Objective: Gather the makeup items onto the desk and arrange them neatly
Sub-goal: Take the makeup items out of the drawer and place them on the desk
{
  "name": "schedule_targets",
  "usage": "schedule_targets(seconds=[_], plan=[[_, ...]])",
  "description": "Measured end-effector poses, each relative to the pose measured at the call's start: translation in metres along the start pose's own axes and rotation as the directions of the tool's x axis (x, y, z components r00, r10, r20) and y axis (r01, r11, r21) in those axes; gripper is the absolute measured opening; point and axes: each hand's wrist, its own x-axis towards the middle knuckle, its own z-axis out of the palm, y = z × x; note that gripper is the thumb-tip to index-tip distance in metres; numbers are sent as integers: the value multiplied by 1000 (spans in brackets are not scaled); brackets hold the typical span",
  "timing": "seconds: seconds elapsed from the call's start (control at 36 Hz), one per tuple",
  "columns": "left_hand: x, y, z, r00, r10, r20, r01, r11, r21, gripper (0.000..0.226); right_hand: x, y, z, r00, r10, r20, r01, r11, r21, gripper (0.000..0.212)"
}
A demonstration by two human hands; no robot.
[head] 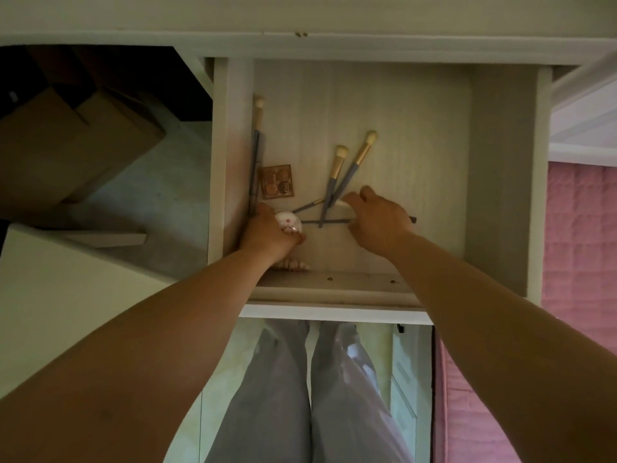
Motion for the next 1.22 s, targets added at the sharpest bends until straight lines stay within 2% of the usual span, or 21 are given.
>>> schedule_targets(seconds=[0.11,0.17,0.22,0.39,0.56,0.75,0.86,0.94,1.03,1.11,1.17,1.22], plan=[[9,-1,-4,999,-20,-25,18,996,-85,82,25,-7,-9,1000,-22,6,23,984,-179,85],[12,-1,-4,1000,-12,-26,9,994,-107,84,34,-7,-11,1000,-22,9,24,960,-280,90],[14,0,-5,1000,0,-19,-2,992,-123,83,40,-6,-12,1000,-16,5,17,937,-350,82],[16,1,-5,1000,8,-16,-10,993,-120,80,43,-4,-11,996,-29,-88,-11,907,-420,24],[15,0,-5,1000,23,-17,-25,991,-132,75,40,8,5,993,-29,-115,-12,939,-344,24],[10,0,-3,999,23,-39,-29,986,-164,82,28,17,10,999,34,-27,-40,972,-232,30],[8,5,0,999,41,-34,-46,987,-155,84,17,22,11,981,184,-59,-185,983,-4,29],[7,11,4,998,66,-12,-67,991,-117,87,10,29,13,941,308,-138,-287,946,150,23],[7,25,11,995,98,0,-98,990,-98,88,0,40,11,862,465,-202,-399,868,297,24],[10,44,19,988,151,6,-150,986,-76,87,-8,56,6,716,667,-205,-547,719,430,29],[12,54,23,984,180,10,-179,982,-61,85,-11,67,3,605,781,-154,-625,586,516,31],[15,61,28,980,196,19,-196,980,-31,80,-14,77,3,538,839,-83,-686,493,535,35]])
